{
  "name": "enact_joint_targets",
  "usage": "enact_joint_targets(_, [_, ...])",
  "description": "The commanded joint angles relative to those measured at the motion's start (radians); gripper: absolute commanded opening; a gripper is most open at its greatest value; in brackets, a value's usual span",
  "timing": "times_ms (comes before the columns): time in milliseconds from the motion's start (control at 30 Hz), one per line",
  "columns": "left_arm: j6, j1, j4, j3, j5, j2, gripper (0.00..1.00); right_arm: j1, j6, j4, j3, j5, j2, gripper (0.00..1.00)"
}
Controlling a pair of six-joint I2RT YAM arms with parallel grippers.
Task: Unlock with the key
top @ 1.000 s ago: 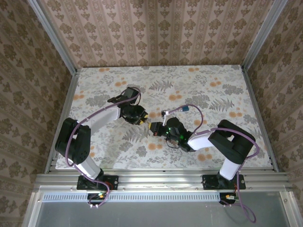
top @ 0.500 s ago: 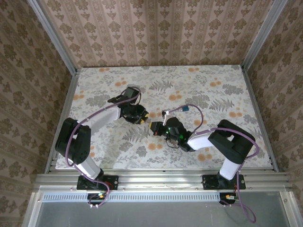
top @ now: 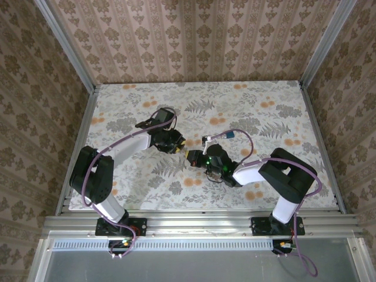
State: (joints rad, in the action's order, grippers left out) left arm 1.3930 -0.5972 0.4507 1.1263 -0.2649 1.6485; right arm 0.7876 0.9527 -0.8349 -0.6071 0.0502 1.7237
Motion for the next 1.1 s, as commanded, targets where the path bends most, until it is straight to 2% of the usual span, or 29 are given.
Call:
enact_joint_targets(0, [0.015, -0.036, 0.019, 0.016, -0.068, 0.013, 0.12, -0.019, 0.047, -0.061, -0.030, 0.005, -0.026, 0.00])
enact_joint_targets(300, [0.006, -0.038, 0.018, 0.012, -0.068, 0.007, 0.12, -0.045, 0.018, 0.004, -0.027, 0.006, -0.064, 0.00])
enact_joint_targets(467, [0.013, -0.033, 0.025, 0.009, -0.059, -0.001, 0.12, -0.041, -0.070, 0.093, -0.072, 0.056, -0.049, 0.00])
enact_joint_targets(700, [0.058, -0.030, -0.029, -0.014, -0.067, -0.015, 0.12, -0.027, -0.039, -0.022, -0.042, 0.053, -0.015, 0.00])
enact_joint_targets(1067, [0.106, -0.029, -0.081, -0.019, -0.085, -0.038, 0.11, 0.007, -0.020, -0.222, 0.018, -0.065, 0.029, 0.00])
